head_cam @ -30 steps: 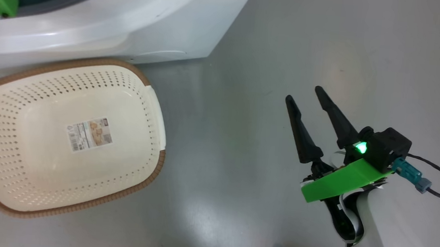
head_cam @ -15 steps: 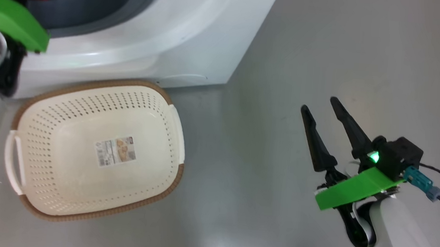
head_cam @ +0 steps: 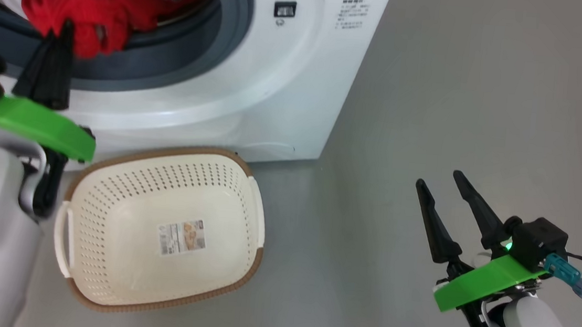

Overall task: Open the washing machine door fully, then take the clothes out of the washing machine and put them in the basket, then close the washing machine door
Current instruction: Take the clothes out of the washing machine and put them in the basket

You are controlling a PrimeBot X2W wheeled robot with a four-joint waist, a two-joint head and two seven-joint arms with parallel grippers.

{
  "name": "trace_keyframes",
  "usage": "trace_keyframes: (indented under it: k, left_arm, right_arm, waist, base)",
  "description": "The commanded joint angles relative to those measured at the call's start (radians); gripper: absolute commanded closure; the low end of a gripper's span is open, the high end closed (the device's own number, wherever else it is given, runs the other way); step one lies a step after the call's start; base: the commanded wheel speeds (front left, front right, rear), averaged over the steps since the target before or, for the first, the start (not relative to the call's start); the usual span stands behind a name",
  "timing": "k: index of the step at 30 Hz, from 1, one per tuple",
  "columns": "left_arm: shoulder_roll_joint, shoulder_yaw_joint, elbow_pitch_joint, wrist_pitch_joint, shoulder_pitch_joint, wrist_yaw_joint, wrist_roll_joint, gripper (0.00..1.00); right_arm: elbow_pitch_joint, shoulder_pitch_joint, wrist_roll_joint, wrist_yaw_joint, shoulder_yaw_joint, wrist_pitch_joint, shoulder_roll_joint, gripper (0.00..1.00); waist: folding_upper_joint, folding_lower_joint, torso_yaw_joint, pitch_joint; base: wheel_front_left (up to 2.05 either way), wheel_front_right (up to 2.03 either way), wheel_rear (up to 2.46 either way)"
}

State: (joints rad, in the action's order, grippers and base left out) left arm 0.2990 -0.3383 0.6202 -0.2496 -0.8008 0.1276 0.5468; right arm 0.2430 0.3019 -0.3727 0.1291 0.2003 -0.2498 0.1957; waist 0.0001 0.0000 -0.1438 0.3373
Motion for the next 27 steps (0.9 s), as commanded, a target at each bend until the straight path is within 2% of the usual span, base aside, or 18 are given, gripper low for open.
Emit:
trace_keyframes:
  k: [1, 12, 21, 27]
  left_arm:
    - [0.035, 0.044, -0.038, -0.012, 0.011, 0.001, -0.015, 1.0]
    - [-0.033, 0.221, -0.309, -0.012, 0.245, 0.003, -0.126, 1.0]
    - [-0.056, 0.28, -0.535, -0.012, 0.399, 0.003, -0.162, 1.0]
    - [-0.074, 0.29, -0.622, -0.012, 0.491, 0.003, -0.175, 1.0]
  right_arm:
    - [-0.02, -0.023, -0.012, 0.002, 0.014, -0.012, 0.01, 0.0]
    - [-0.02, -0.069, -0.022, 0.002, -0.007, -0.012, 0.033, 0.0]
    - [-0.026, -0.089, -0.026, 0.002, -0.022, -0.012, 0.044, 0.0]
    - [-0.033, -0.089, -0.025, 0.002, -0.024, -0.012, 0.042, 0.0]
  waist:
    - [-0.0001, 0.0, 0.023, -0.041]
    - [-0.0001, 0.0, 0.054, -0.108]
    - [-0.0001, 0.0, 0.065, -0.128]
    - [-0.0001, 0.0, 0.066, -0.119]
  base:
    - [0.0, 0.0, 0.0]
    - [0.0, 0.0, 0.0]
    - [0.0, 0.0, 0.0]
    - [0.0, 0.0, 0.0]
